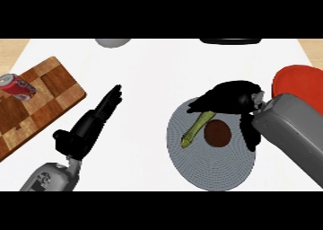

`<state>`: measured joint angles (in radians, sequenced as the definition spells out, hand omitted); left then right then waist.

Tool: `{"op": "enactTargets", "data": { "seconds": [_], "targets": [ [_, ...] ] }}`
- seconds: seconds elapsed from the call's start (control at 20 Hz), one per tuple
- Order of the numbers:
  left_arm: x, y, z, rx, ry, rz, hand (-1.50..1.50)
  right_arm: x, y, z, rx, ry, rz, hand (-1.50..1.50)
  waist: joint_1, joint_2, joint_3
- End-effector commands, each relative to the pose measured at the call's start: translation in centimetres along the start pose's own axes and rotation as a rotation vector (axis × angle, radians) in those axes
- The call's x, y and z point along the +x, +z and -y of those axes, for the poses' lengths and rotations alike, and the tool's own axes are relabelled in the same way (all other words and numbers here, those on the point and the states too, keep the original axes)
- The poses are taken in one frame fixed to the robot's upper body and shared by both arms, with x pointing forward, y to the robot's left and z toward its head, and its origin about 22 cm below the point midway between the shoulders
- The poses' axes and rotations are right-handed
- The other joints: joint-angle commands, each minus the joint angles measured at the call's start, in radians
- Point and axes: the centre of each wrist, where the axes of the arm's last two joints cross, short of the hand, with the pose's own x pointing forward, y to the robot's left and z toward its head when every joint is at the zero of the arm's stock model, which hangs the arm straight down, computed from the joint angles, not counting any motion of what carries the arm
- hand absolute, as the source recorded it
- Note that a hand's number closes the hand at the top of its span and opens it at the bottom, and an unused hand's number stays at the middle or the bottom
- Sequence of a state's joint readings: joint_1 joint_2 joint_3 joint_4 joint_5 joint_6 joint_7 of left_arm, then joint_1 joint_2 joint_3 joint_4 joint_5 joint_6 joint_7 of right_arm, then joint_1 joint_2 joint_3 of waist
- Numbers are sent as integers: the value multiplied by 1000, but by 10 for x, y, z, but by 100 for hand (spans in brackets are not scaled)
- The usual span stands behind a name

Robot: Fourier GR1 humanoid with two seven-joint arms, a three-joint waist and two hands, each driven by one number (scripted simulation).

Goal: Pick the cupcake from the placemat and place it in the bowl

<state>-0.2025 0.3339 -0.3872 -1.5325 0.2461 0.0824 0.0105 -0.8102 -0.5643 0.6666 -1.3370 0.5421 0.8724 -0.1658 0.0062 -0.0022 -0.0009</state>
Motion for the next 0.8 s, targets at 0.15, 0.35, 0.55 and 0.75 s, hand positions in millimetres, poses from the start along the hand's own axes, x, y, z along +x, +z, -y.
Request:
{"op": "enactTargets", "data": {
  "seconds": [0.15, 0.35, 0.55, 0.75],
  "targets": [
    [-8, 19, -5, 15, -3, -6, 0, 17, -11, -27, 97, 28, -25, -150, -3, 0, 1],
    [1, 21, 1, 1, -3, 13, 0, -4, -13, -39, 44, 48, -12, -150, 3, 3, 1],
    [3, -3, -5, 17, -2, 8, 0, 17, -11, -55, -37, 50, 14, -150, -8, 2, 1],
    [-9, 1, 6, 20, 5, -7, 0, 9, -21, -70, -78, 52, 12, -150, -5, 3, 1]
  ]
}}
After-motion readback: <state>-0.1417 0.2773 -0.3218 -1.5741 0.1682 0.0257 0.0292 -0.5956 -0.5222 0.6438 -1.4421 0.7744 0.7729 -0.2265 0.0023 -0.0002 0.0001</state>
